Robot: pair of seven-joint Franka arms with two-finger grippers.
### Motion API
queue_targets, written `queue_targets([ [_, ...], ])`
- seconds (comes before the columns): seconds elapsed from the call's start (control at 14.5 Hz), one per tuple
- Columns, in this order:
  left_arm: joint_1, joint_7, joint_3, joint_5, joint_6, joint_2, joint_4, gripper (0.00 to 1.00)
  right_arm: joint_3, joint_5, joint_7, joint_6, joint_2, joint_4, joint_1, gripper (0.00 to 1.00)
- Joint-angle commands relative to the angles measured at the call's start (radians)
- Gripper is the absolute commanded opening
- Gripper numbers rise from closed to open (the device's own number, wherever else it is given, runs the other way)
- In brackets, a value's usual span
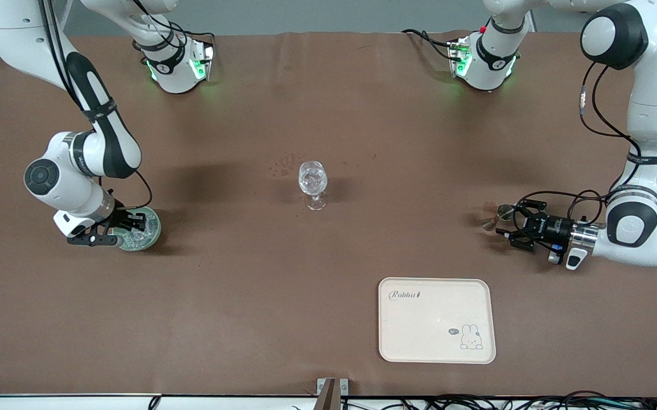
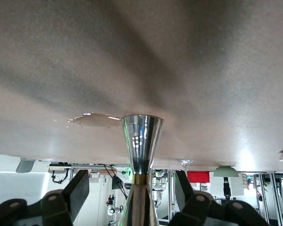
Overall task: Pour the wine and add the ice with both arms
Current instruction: 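Grasp an ice cube with the right gripper while the left gripper grasps the jigger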
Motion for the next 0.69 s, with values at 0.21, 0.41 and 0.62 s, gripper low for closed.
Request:
queue_targets([
  [0.21, 0.000, -0.010, -0.009, -0.029, -0.023, 0.004, -0.004, 0.72, -0.001, 0.002, 0.007, 0.009, 0.006, -0.010, 0.003, 0.37],
  [0.41, 0.000, -0.002, -0.009, -0.028, -0.023, 0.012, -0.005, 0.69, -0.001, 0.002, 0.008, 0.000, 0.006, -0.003, 0.003, 0.27],
  [0.62, -0.001, 0.000, -0.009, -0.028, -0.023, 0.014, -0.005, 0.63, -0.001, 0.002, 0.008, -0.002, 0.006, 0.009, 0.002, 0.16],
])
